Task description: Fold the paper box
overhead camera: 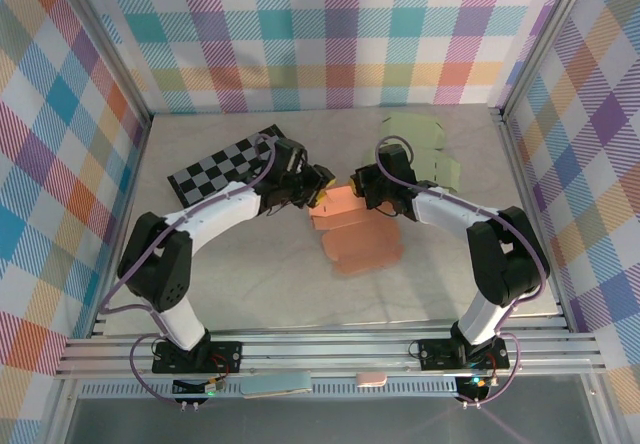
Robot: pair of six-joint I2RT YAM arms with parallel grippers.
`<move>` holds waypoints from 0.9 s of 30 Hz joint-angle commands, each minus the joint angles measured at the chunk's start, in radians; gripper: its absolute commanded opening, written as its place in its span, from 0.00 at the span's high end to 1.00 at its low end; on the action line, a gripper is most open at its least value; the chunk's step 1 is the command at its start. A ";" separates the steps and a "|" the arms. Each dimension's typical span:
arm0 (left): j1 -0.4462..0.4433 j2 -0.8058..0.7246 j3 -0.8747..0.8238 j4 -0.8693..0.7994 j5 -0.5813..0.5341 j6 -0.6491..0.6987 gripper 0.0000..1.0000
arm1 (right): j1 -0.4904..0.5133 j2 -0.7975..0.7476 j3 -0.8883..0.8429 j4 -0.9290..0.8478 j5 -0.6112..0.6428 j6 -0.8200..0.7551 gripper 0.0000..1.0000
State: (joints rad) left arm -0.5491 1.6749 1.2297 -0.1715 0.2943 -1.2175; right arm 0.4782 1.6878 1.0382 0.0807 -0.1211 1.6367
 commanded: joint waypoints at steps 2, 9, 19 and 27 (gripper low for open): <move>0.105 -0.198 -0.073 -0.096 -0.029 0.148 0.57 | 0.010 -0.010 -0.054 0.113 -0.011 -0.018 1.00; 0.276 -0.370 -0.284 -0.094 0.007 0.282 0.62 | 0.031 0.003 -0.145 0.411 0.010 -0.044 1.00; 0.331 -0.292 -0.472 0.152 0.212 0.511 0.82 | 0.035 0.113 -0.238 0.781 -0.060 -0.060 1.00; 0.308 -0.229 -0.497 0.232 0.217 0.665 0.82 | 0.033 0.157 -0.273 0.871 -0.117 -0.091 1.00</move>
State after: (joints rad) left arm -0.2310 1.4212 0.7223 0.0029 0.4824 -0.6540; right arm 0.5102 1.8217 0.7841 0.8455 -0.1959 1.5772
